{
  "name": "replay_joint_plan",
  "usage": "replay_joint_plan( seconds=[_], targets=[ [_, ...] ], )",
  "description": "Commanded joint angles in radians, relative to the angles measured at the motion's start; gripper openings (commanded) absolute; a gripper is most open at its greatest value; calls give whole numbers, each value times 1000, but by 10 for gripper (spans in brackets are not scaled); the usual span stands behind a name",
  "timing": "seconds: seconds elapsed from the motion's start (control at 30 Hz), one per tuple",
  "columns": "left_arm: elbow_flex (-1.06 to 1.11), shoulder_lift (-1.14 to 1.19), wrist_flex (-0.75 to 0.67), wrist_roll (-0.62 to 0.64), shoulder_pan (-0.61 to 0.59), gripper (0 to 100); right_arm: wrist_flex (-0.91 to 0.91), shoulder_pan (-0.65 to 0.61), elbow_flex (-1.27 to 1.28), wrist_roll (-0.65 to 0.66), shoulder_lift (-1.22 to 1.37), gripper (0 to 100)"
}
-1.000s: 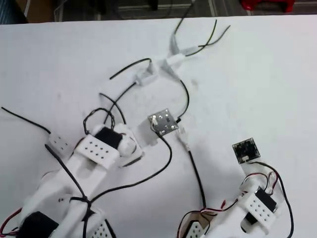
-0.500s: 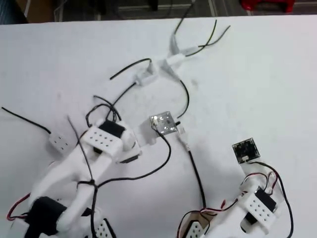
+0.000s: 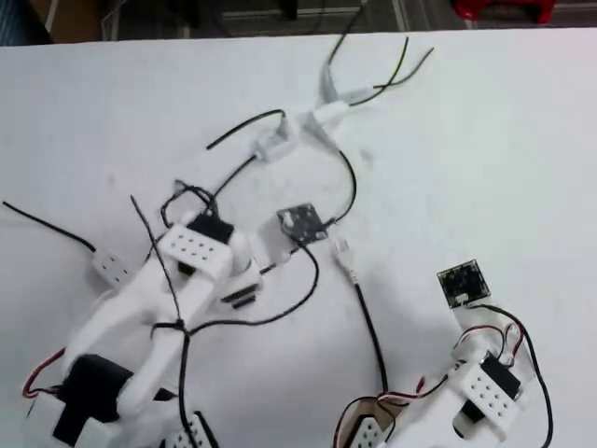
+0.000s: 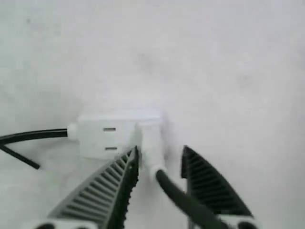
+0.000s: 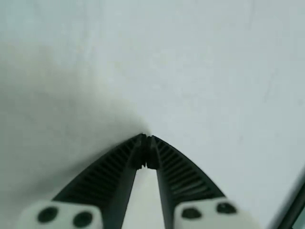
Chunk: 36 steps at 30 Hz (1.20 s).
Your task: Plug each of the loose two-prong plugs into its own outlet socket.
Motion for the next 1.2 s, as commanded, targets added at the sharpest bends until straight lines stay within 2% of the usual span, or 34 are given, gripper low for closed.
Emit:
replay_joint_plan(
  seconds=[0.0,0.17,0.3,0.4,0.57,0.7,0.9,1.03,1.17],
  targets=[
    [-152,12,157,94,-16,325,-1,-13,17,3,1,19],
    [-330,8,245,209,-18,343,-1,-13,17,3,1,19],
    [-376,16,236,408,-18,347,-1,-13,17,3,1,19],
    [-344,16,193,572,-25,347,-1,-13,17,3,1,19],
    [-242,16,44,872,-93,346,-1,-13,17,3,1,19],
    [-173,16,-71,1030,-107,347,-1,-13,17,3,1,19],
    [-92,18,-239,1137,-61,343,-1,-15,17,3,1,19],
    [-25,18,-351,1149,-61,343,-1,-15,18,3,1,19],
    [23,24,-407,1151,-62,343,-1,-15,18,3,1,19]
  ],
)
